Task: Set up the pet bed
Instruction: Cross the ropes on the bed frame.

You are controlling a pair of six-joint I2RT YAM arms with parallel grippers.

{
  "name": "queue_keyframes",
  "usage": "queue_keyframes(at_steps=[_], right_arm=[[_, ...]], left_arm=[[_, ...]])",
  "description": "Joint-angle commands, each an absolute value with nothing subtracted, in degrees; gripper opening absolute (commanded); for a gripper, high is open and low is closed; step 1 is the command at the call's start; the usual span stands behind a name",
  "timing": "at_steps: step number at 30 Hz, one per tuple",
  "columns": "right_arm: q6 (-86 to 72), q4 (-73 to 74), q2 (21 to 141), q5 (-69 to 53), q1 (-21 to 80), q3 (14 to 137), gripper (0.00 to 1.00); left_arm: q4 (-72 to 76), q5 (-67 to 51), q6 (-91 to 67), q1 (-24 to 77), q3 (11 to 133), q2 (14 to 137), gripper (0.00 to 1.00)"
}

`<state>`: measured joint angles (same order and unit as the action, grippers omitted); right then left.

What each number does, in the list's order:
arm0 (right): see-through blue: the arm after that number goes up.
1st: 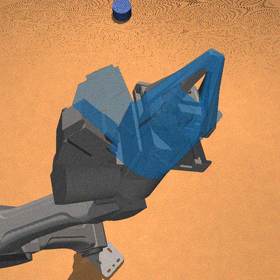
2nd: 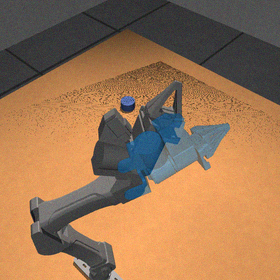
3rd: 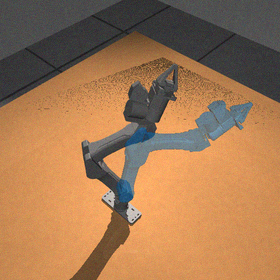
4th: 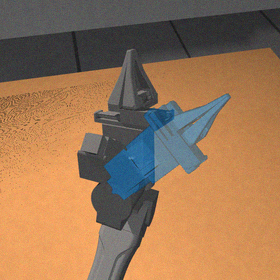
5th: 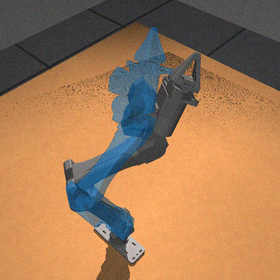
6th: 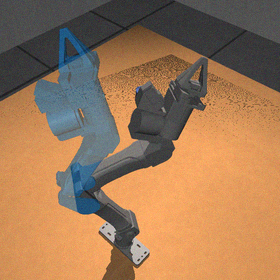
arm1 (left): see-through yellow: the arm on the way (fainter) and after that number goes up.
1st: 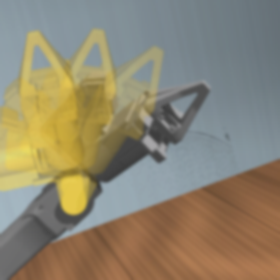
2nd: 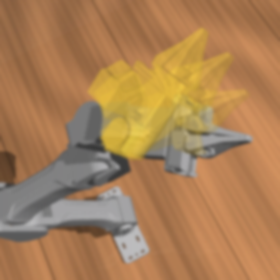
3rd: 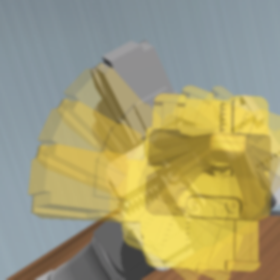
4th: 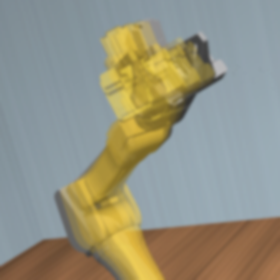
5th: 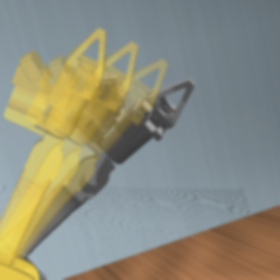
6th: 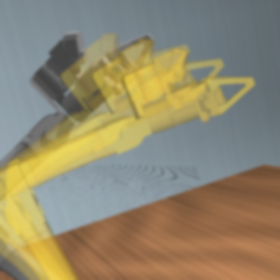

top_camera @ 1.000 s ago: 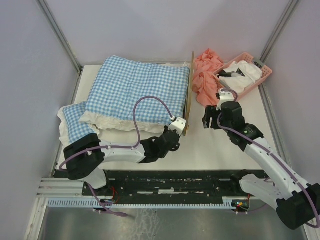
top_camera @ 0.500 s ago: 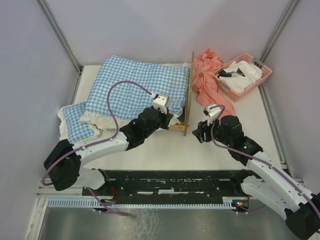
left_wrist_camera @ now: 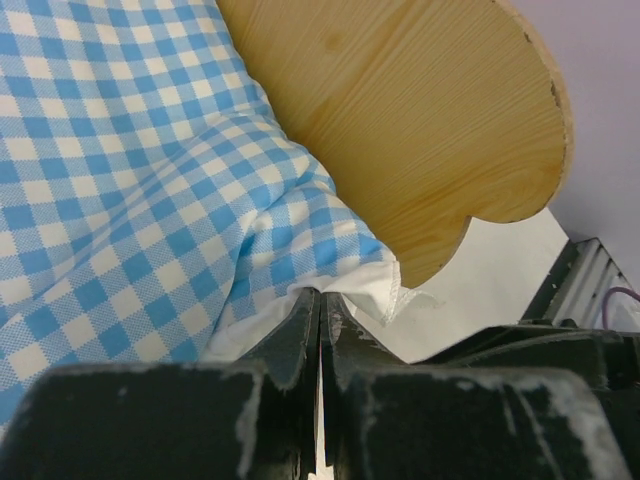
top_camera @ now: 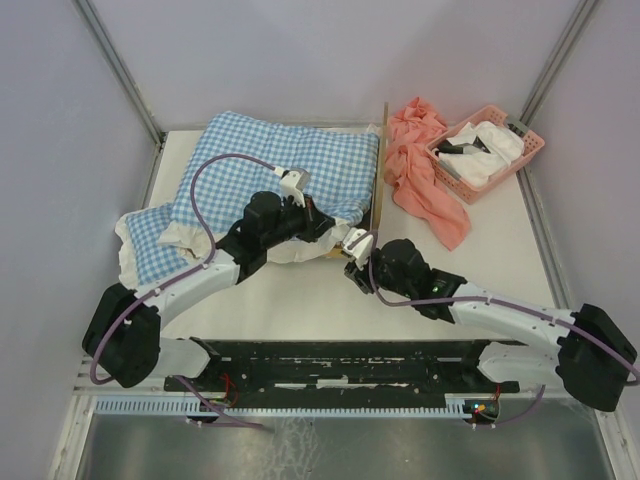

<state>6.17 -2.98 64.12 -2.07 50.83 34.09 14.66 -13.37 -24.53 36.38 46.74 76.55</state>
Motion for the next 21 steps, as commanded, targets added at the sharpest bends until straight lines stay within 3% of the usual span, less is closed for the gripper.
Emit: queue_keyframes(at_steps=[1, 6, 18, 21], right_arm=[[5.2, -15.7, 68.4, 8.7, 51.8, 38.1, 0.45], [3.8, -22.1, 73.8, 12.5, 51.9, 39.1, 0.41], [4.3, -26.4, 84.9, 15.7, 51.9, 45.2, 0.47], [4.4, -27.4, 86.5, 18.3, 52.0, 45.5, 0.38]], left_arm=[[19.5, -20.4, -29.1, 33.7, 46.8, 76.1, 0.03], [21.0, -22.6, -31.8, 30.9, 46.8, 76.3, 0.03], [21.8, -23.6, -33.5, 28.4, 45.7, 75.9, 0.03], [21.8, -23.6, -33.7, 28.1, 45.4, 75.8, 0.03]])
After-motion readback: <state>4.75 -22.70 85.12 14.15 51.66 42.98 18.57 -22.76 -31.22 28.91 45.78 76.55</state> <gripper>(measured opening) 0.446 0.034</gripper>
